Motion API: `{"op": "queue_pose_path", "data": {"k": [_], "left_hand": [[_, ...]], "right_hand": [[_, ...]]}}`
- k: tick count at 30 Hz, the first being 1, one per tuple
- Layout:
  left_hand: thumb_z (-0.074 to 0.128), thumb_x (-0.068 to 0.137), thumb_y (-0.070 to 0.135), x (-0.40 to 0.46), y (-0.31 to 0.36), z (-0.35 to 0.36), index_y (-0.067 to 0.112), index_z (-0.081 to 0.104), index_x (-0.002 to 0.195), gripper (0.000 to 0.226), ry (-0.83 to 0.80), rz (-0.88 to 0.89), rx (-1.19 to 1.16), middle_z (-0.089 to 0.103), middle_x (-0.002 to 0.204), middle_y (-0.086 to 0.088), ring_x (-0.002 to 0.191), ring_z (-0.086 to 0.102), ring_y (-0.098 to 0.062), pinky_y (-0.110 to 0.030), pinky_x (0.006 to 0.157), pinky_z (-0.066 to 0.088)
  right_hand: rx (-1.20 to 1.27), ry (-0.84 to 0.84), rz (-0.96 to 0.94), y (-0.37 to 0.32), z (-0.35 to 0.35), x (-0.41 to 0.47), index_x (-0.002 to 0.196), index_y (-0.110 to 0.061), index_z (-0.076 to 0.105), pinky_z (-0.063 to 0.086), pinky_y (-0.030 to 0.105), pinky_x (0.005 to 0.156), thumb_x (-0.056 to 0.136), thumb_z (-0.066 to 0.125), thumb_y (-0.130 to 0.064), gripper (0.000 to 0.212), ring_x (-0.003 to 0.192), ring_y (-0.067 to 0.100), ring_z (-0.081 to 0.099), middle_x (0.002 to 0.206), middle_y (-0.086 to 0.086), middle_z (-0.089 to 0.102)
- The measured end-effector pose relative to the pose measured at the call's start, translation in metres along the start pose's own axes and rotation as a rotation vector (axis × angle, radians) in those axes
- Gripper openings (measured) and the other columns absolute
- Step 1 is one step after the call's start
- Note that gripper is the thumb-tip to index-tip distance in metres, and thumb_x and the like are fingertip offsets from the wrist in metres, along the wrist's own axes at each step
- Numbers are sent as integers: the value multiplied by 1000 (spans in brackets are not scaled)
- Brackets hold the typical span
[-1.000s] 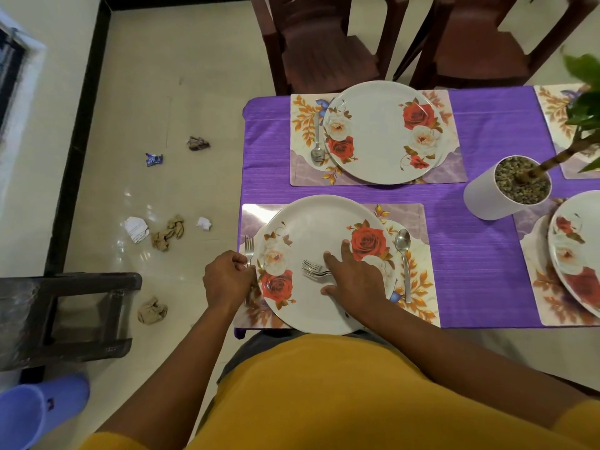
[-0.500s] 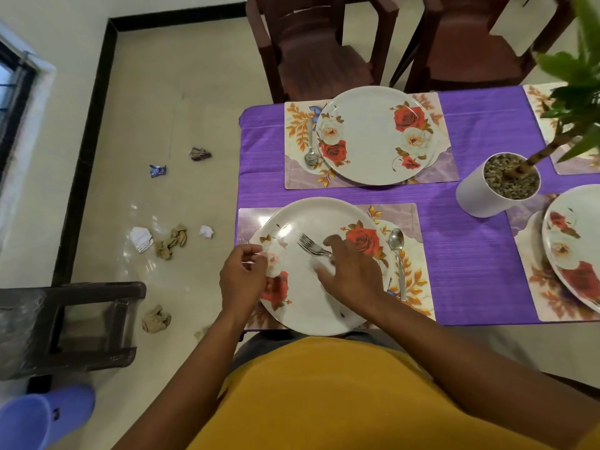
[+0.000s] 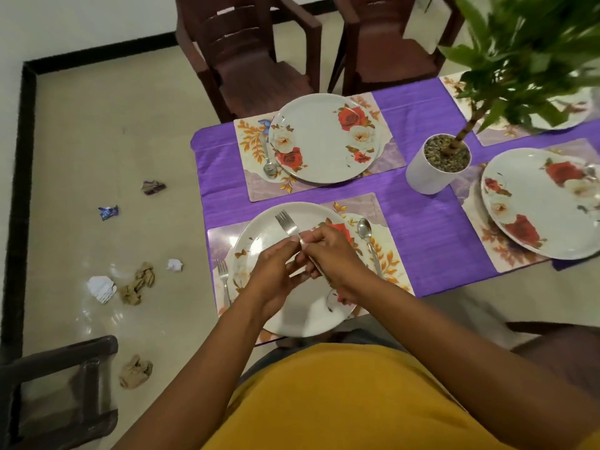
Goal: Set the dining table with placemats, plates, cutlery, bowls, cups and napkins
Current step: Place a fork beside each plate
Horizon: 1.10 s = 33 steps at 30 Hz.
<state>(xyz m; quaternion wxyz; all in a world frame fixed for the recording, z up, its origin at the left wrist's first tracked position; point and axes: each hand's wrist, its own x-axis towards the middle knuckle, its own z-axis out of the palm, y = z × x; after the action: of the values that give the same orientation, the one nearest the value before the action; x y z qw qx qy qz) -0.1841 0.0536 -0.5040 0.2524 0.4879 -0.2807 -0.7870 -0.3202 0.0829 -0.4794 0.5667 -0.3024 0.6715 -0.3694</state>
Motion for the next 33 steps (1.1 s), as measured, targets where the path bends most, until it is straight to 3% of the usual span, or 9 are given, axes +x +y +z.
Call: {"op": "queue_pose_path", "data": {"k": [4, 7, 10, 15, 17, 20, 23, 28, 33], "left_hand": [[59, 105, 23, 0, -1, 16, 11, 75, 123, 27, -30, -1, 14, 75, 122, -14, 107, 70, -29, -48, 98, 59], [59, 105, 23, -1, -4, 28, 8, 73, 125, 28, -46, -6, 20, 76, 120, -11, 112, 73, -28, -42, 97, 60], [58, 106, 21, 4, -9, 41, 7, 74, 124, 27, -43, -9, 25, 77, 119, -10, 113, 72, -27, -43, 98, 59], [55, 107, 18, 25, -17, 72, 2, 73, 122, 28, 2, 19, 26, 75, 117, -19, 109, 73, -31, -41, 93, 60], [51, 107, 12, 37, -22, 88, -3, 71, 118, 28, 71, 41, 22, 76, 110, -20, 99, 75, -29, -39, 92, 61], [45, 103, 5, 52, -30, 119, -1, 65, 100, 21, 248, 59, 41, 63, 82, -17, 71, 66, -22, -31, 70, 59], [52, 99, 13, 68, -46, 155, 7, 64, 90, 17, 390, 42, 154, 56, 67, -7, 62, 53, -20, -28, 58, 48], [73, 96, 28, 81, -73, 217, 15, 57, 73, 30, 359, 110, 373, 40, 59, -2, 48, 36, -14, -25, 45, 31], [75, 95, 20, 84, -89, 269, 4, 72, 73, 27, 342, 177, 405, 44, 50, 2, 44, 31, -10, -26, 49, 29]], "right_hand": [[138, 84, 18, 11, -17, -11, 101, -1, 68, 61, 32, 67, 99, 62, -10, 11, 73, 20, 69, 88, 18, 72], [152, 139, 21, 23, -30, -12, 97, -2, 73, 62, 42, 80, 97, 71, -18, 16, 77, 23, 71, 87, 10, 75], [205, 168, 14, 27, -43, -12, 93, -4, 76, 63, 44, 83, 96, 72, -14, 11, 81, 26, 72, 90, 13, 75], [260, 210, 70, 31, -77, -2, 97, -7, 74, 65, 43, 80, 96, 71, -13, 6, 87, 32, 77, 92, 13, 78], [242, 233, 78, 33, -99, 7, 93, -10, 75, 62, 34, 71, 93, 73, -10, 2, 78, 25, 75, 86, 8, 77], [208, 215, 95, 37, -142, 17, 89, -10, 74, 45, 24, 50, 91, 71, -4, 8, 59, 17, 55, 71, 3, 68], [190, 134, 130, 42, -193, 23, 89, -8, 74, 45, 25, 50, 90, 70, -1, 9, 62, 20, 55, 72, 4, 69], [42, 1, 153, 45, -260, 25, 84, -17, 74, 49, 23, 58, 89, 74, -5, 12, 60, 7, 65, 70, -3, 73], [-106, -115, 143, 47, -308, 25, 85, -12, 74, 46, 21, 50, 87, 75, -7, 5, 65, 12, 69, 73, 5, 76]]}}
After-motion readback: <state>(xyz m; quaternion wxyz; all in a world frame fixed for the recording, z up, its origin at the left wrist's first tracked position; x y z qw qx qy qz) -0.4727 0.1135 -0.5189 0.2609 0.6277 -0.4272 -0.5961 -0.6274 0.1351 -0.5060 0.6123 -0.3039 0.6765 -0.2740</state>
